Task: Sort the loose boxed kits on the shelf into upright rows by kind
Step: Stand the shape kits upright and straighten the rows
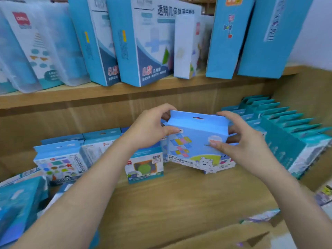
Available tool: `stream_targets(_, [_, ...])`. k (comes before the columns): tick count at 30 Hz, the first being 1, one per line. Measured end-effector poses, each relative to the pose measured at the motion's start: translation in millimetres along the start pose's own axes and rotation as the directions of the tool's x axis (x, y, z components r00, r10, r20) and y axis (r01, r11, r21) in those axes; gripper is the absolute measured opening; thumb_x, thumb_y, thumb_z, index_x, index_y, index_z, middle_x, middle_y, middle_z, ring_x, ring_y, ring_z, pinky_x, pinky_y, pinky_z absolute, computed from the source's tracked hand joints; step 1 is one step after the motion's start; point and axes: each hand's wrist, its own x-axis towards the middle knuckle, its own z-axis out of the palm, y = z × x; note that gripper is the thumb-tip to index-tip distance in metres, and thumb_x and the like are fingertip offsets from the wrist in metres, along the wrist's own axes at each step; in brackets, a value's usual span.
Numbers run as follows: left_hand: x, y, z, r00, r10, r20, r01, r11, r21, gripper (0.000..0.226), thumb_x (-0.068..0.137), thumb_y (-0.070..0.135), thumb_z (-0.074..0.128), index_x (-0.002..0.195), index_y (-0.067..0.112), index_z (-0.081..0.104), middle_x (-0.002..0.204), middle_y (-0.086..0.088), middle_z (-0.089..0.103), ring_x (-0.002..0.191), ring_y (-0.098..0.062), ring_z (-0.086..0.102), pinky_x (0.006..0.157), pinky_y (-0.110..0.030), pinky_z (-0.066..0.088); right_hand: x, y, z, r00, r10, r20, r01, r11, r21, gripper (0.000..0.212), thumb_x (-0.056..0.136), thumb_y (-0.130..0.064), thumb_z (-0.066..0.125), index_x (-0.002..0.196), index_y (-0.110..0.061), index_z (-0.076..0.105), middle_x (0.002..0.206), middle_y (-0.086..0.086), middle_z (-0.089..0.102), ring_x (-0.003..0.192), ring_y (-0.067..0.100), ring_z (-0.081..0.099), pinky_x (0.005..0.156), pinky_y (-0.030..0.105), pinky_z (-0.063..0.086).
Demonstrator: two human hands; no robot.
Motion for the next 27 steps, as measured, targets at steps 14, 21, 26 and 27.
stream_targets(14, [-6,-29,29,0.958,-0.247,-0.146,0.264,0.958,0.114,0.041,0.073,0.02,0.08,0.104,0.027,0.055,0.09,0.008,0.065,0.084,-0.008,0.062,0.08,-0.027,0.052,47,54,46,0.984,-0.002,0.18,0.025,0.992,-0.123,0.054,0.079,-0.03,0.074,0.121,-0.041,0.04,0.095,0.004,0.064,0.094,0.022,0.058,0.077,0.038,0.049])
stream_targets(21, [-15,-27,46,0.968,-0.232,-0.1,0.249,0.811,0.53,0.05,0.076,0.045,0.072,0.116,0.023,0.053,0.106,0.007,0.058,0.106,-0.016,0.048,0.086,-0.036,0.045,55,60,52,0.961,-0.15,0.231,0.249,0.831,-0.498,0.055,0.08,-0.038,0.071,0.13,-0.027,0.048,0.109,-0.002,0.06,0.115,0.023,0.041,0.087,0.038,0.041])
stream_targets(26, [-14,-34,63,0.964,-0.223,-0.142,0.254,0.631,0.733,0.068,0.077,0.054,0.066,0.132,0.026,0.037,0.123,0.004,0.049,0.121,-0.02,0.038,0.098,-0.038,0.031,57,68,62,0.969,-0.232,0.082,0.24,0.818,-0.523,0.059,0.067,-0.032,0.083,0.119,-0.022,0.057,0.112,0.003,0.055,0.102,0.029,0.047,0.08,0.041,0.043])
stream_targets(27, [-15,-36,66,0.965,-0.208,-0.163,0.257,0.598,0.759,0.068,0.077,0.056,0.065,0.131,0.027,0.037,0.123,0.004,0.049,0.121,-0.02,0.038,0.098,-0.037,0.029,59,69,62,0.972,-0.225,0.074,0.229,0.815,-0.533,0.061,0.068,-0.034,0.082,0.122,-0.024,0.055,0.115,0.002,0.054,0.105,0.028,0.045,0.081,0.041,0.041])
